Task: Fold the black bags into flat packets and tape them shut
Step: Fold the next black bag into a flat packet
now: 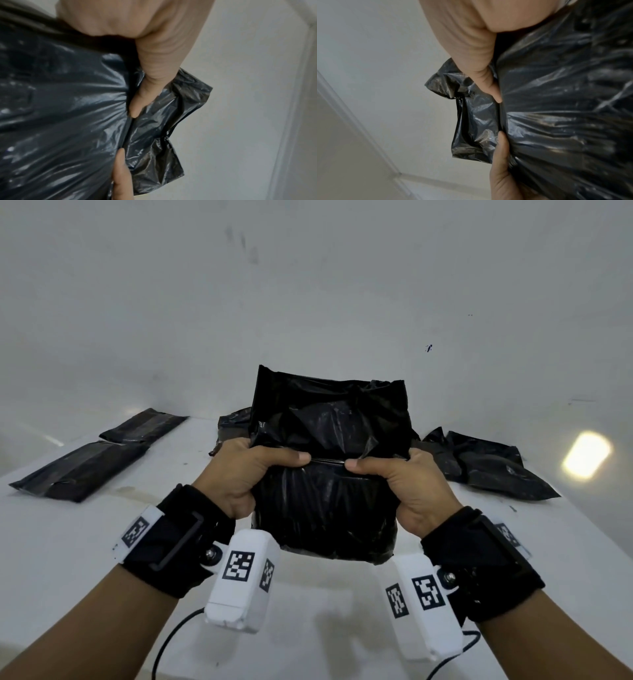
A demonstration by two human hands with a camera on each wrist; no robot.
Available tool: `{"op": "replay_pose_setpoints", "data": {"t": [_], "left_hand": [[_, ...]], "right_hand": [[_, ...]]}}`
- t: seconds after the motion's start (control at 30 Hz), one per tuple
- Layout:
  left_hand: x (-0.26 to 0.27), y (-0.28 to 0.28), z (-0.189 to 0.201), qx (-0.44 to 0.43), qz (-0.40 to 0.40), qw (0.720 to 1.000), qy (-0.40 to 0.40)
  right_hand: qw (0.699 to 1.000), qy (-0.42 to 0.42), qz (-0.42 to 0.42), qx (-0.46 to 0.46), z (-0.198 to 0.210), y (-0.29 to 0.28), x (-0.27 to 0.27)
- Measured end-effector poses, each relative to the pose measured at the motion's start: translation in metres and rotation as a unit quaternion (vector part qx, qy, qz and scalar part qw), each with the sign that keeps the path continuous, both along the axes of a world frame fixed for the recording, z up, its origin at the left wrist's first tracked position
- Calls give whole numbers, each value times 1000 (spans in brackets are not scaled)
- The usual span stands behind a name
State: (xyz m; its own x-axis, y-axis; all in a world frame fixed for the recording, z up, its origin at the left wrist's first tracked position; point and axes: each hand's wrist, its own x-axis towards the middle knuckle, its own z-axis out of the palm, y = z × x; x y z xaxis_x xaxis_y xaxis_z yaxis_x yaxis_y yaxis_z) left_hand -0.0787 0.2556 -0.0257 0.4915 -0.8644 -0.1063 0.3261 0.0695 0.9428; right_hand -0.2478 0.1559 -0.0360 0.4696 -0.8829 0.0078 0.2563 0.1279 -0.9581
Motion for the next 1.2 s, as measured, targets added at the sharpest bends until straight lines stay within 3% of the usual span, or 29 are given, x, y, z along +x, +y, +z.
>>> {"op": "replay_pose_setpoints", "data": {"t": [0.27,0.47,1.0,1.2], "left_hand": [[8,-3,-2,47,-19,999,15],[14,-1,-5,49,-37,998,25],[14,0,-14,61,-23,998,6],[24,6,-18,66,-72,995,-4]], "right_hand": [[996,42,75,13,-12,-21,-11],[986,15,167,-5,-14,-27,-25],[991,29,128,-29,-27,-28,-24],[989,13,148,-8,-26,-31,-26]]}}
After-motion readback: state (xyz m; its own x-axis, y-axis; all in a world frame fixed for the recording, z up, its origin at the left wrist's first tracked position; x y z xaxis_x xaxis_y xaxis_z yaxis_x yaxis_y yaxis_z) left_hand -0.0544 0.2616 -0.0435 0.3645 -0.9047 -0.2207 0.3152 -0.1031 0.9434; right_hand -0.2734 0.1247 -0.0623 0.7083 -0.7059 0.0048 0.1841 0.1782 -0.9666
